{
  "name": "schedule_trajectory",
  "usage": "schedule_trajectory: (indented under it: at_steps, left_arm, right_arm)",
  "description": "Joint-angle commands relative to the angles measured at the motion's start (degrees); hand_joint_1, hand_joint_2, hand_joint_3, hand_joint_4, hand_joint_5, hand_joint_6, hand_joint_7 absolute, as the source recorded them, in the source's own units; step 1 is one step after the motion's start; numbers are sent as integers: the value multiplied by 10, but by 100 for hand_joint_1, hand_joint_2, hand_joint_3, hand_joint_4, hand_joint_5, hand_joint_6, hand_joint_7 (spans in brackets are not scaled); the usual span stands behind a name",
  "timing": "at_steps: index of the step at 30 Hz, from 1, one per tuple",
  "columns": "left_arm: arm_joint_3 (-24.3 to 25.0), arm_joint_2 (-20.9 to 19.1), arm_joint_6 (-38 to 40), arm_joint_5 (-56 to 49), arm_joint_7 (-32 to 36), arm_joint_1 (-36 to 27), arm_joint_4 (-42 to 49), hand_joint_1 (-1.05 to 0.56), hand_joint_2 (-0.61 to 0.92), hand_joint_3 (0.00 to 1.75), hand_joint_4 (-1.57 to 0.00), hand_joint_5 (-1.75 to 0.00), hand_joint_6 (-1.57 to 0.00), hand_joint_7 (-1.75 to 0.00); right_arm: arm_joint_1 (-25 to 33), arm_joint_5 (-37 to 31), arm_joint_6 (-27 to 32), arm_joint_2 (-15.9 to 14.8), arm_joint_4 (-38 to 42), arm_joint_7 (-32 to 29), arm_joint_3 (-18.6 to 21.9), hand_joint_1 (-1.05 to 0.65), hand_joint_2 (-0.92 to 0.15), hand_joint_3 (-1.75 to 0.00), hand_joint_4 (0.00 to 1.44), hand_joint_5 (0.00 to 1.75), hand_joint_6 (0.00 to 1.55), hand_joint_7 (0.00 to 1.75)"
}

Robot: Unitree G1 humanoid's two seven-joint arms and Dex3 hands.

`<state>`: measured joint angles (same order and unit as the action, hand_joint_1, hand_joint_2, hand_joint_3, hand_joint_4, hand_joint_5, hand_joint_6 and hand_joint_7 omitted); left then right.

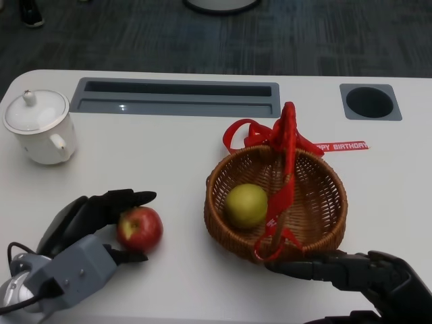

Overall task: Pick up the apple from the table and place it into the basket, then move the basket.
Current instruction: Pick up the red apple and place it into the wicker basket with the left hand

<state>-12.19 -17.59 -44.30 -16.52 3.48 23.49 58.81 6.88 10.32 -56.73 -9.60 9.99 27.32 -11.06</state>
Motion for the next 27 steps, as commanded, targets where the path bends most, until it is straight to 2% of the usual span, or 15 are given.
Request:
schedule_trajectory:
  at_steps: [1, 6, 11, 16, 20, 27]
  left_arm:
    - [14, -1, -27, 46, -66, -38, -40, -12, 78, 0, -128, -2, -116, -1]
    - [49, 2, -18, 140, -149, -102, -159, -11, 79, 1, -128, -1, -115, -1]
    - [71, -5, 31, 168, -172, -162, -317, -13, 79, 0, -128, -1, -115, 0]
    - [87, 0, 87, 185, -184, -193, -438, -11, 79, 0, -128, -1, -115, -1]
    - [93, 9, 114, 182, -182, -195, -488, -9, 77, 0, -129, -2, -116, -1]
    - [87, 35, 128, 169, -174, -176, -526, -8, 75, 0, -132, -3, -118, -1]
  right_arm:
    - [-3, 5, -2, -8, -4, -1, 5, -35, -80, 0, 84, 0, 79, 0]
    - [-3, 7, -3, -8, 0, 0, 6, -35, -80, 0, 85, 0, 79, 0]
    - [-8, 6, -4, -8, 8, 1, 7, -35, -81, 0, 85, 0, 80, 0]
    - [-14, 5, -7, -7, 15, 3, 7, -35, -81, 0, 85, 0, 80, 0]
    - [-16, 5, -10, -7, 19, 4, 7, -35, -81, 0, 85, 0, 80, 0]
    - [-13, 5, -8, -7, 16, 3, 6, -36, -81, 0, 85, 0, 80, 0]
